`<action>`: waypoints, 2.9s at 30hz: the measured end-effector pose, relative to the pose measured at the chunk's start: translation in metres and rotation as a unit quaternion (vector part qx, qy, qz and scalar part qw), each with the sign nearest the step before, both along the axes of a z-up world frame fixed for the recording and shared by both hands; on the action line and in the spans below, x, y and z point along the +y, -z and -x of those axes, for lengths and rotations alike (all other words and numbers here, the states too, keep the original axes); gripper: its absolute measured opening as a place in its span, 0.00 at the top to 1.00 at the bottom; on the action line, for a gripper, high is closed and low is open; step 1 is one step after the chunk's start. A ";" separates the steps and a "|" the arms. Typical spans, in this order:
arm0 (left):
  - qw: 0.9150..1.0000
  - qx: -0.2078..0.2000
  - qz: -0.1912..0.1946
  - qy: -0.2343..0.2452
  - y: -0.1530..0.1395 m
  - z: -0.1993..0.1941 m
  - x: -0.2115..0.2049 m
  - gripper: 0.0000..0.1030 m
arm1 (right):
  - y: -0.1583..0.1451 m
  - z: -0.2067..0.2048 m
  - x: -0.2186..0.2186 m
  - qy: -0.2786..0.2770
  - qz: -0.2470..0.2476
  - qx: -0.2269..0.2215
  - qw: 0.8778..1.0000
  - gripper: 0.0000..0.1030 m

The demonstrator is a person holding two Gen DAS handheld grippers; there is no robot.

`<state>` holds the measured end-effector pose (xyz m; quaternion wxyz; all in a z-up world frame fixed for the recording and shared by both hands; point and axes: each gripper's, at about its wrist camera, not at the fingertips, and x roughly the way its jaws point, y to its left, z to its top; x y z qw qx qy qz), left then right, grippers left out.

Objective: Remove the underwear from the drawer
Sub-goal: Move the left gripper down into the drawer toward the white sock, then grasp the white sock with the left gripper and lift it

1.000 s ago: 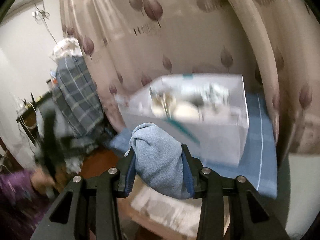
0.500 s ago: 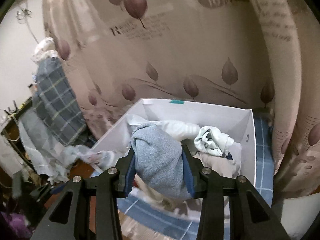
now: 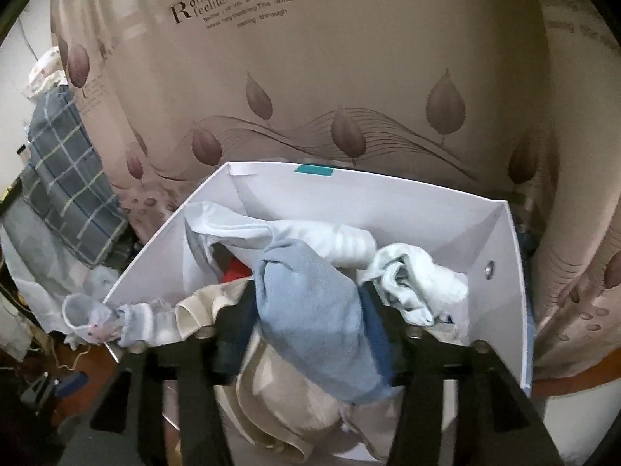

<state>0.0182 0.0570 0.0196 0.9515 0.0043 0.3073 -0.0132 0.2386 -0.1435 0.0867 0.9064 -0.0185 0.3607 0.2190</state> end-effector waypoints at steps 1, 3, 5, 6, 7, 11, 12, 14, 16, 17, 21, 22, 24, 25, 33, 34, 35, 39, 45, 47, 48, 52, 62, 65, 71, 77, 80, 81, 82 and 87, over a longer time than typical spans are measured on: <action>1.000 -0.001 -0.003 0.002 0.000 0.000 -0.001 0.43 | -0.002 0.003 0.000 0.004 0.005 -0.012 1.000 0.15; 1.000 0.000 -0.008 0.004 0.001 0.000 -0.002 0.42 | -0.009 0.014 -0.003 0.003 -0.002 -0.042 0.999 0.12; 1.000 0.009 -0.009 0.009 0.003 -0.002 -0.002 0.42 | -0.021 0.029 -0.011 0.012 -0.012 -0.077 0.997 0.12; 1.000 0.014 -0.008 0.011 0.004 -0.003 -0.001 0.42 | -0.026 0.036 -0.015 0.011 -0.024 -0.090 0.996 0.12; 1.000 0.019 -0.006 0.013 0.005 -0.004 0.000 0.42 | -0.033 0.048 -0.023 0.009 -0.044 -0.109 0.993 0.12; 0.998 0.036 0.009 0.045 0.010 -0.005 0.001 0.42 | -0.044 0.116 -0.062 -0.003 -0.130 -0.169 0.977 0.03; 0.998 0.039 0.005 0.053 0.012 -0.005 -0.001 0.42 | -0.041 0.134 -0.072 -0.006 -0.148 -0.176 0.973 0.02; 0.996 0.047 -0.014 0.074 0.017 -0.004 -0.011 0.42 | -0.025 0.167 -0.091 -0.005 -0.171 -0.173 0.970 0.02; 0.993 0.057 -0.048 0.096 0.023 -0.003 -0.025 0.42 | -0.004 0.191 -0.106 -0.001 -0.179 -0.156 0.971 0.02; 0.990 0.058 -0.066 0.113 0.027 -0.002 -0.034 0.42 | 0.009 0.203 -0.113 0.007 -0.176 -0.145 0.974 0.02; 0.970 0.046 -0.143 0.189 0.041 0.001 -0.074 0.42 | 0.054 0.225 -0.144 0.030 -0.206 -0.087 0.974 0.02; 0.964 0.050 -0.164 0.205 0.047 -0.001 -0.084 0.42 | 0.065 0.227 -0.152 0.042 -0.214 -0.072 0.973 0.02; 0.946 0.066 -0.209 0.239 0.065 -0.008 -0.107 0.42 | 0.072 0.227 -0.163 0.052 -0.236 -0.055 0.969 0.02; 0.937 0.069 -0.235 0.249 0.074 -0.010 -0.117 0.42 | 0.070 0.228 -0.167 0.050 -0.248 -0.058 0.966 0.02; 0.874 0.122 -0.346 0.319 0.141 -0.035 -0.165 0.42 | 0.070 0.236 -0.172 0.031 -0.263 -0.075 0.961 0.02; 0.871 0.127 -0.351 0.320 0.148 -0.039 -0.167 0.42 | 0.070 0.237 -0.173 0.030 -0.263 -0.075 0.961 0.02; 0.864 0.130 -0.364 0.323 0.157 -0.043 -0.170 0.42 | 0.070 0.238 -0.173 0.027 -0.264 -0.076 0.961 0.02; 0.845 0.148 -0.392 0.333 0.186 -0.054 -0.173 0.42 | 0.071 0.239 -0.178 0.023 -0.276 -0.076 0.958 0.02; 0.821 0.157 -0.422 0.351 0.213 -0.073 -0.164 0.42 | 0.074 0.237 -0.186 0.024 -0.306 -0.068 0.949 0.02; 0.818 0.159 -0.422 0.357 0.218 -0.079 -0.162 0.42 | 0.076 0.234 -0.188 0.022 -0.319 -0.061 0.946 0.02; 0.815 0.163 -0.422 0.362 0.221 -0.083 -0.160 0.42 | 0.077 0.233 -0.189 0.023 -0.321 -0.059 0.945 0.02; 0.810 0.178 -0.412 0.378 0.226 -0.094 -0.153 0.42 | 0.078 0.232 -0.190 0.022 -0.332 -0.055 0.941 0.02; 0.793 0.167 -0.411 0.418 0.250 -0.100 -0.142 0.42 | 0.087 0.222 -0.192 0.014 -0.371 -0.029 0.928 0.02; 0.783 0.153 -0.431 0.421 0.258 -0.102 -0.142 0.42 | 0.089 0.219 -0.192 0.012 -0.383 -0.019 0.924 0.02; 0.784 0.133 -0.447 0.410 0.261 -0.109 -0.142 0.42 | 0.093 0.216 -0.193 0.011 -0.395 -0.010 0.919 0.02; 0.793 0.120 -0.450 0.393 0.262 -0.116 -0.141 0.42 | 0.094 0.213 -0.190 0.000 -0.398 -0.001 0.917 0.02; 0.803 0.117 -0.438 0.387 0.259 -0.118 -0.140 0.42 | 0.096 0.211 -0.189 -0.004 -0.401 0.005 0.916 0.02; 0.805 0.127 -0.436 0.382 0.262 -0.121 -0.138 0.42 | 0.097 0.211 -0.188 -0.005 -0.403 0.009 0.915 0.02; 0.811 0.129 -0.424 0.381 0.259 -0.124 -0.139 0.42 | 0.098 0.210 -0.188 -0.006 -0.405 0.012 0.914 0.02; 0.831 0.160 -0.381 0.372 0.252 -0.139 -0.132 0.43 | 0.099 0.210 -0.186 -0.009 -0.409 0.017 0.912 0.02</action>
